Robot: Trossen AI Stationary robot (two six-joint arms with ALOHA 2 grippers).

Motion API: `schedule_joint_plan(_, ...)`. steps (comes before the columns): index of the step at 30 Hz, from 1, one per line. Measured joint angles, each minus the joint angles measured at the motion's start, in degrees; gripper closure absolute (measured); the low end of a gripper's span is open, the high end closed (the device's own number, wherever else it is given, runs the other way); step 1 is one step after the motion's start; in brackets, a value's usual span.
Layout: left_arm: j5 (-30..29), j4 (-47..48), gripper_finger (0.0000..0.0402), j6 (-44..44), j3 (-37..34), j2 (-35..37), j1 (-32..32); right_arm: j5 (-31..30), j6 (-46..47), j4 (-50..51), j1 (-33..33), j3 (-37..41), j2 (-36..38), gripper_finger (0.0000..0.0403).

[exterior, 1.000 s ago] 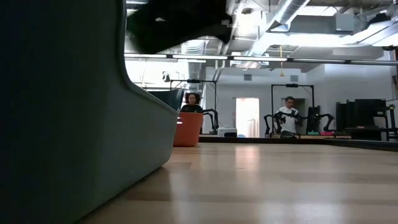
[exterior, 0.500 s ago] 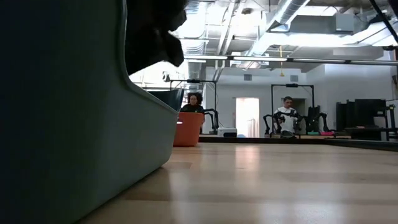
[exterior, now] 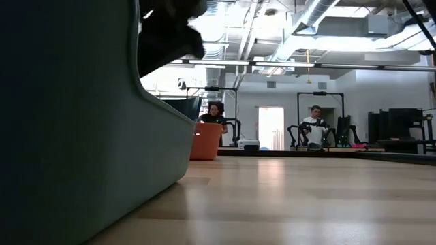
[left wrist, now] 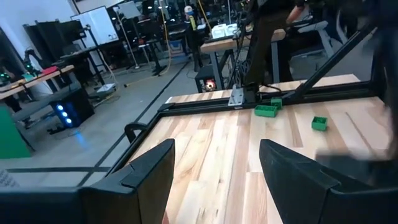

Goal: Sort blocks
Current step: Put the green game piece into the blue bin

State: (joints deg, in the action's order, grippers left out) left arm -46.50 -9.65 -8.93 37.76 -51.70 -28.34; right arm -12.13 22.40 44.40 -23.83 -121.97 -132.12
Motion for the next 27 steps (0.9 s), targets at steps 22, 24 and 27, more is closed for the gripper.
schedule_joint_plan(22, 0.00, 2.64, 0.0171, -0.30, 0.00, 0.00, 1.61, 4.10, 40.99, 26.08, -12.68, 42.10, 30.95, 0.0159)
schedule_joint_plan(24, 0.01, 3.19, 0.0171, -0.26, 0.00, 0.00, 1.91, 6.97, 43.21, 21.04, -13.83, 48.59, 34.03, 0.0158)
schedule_joint_plan(27, 0.02, 4.24, 0.0171, 0.23, 0.00, 0.00, 2.37, 9.73, 43.80, 17.67, -16.27, 54.92, 37.08, 0.0158)
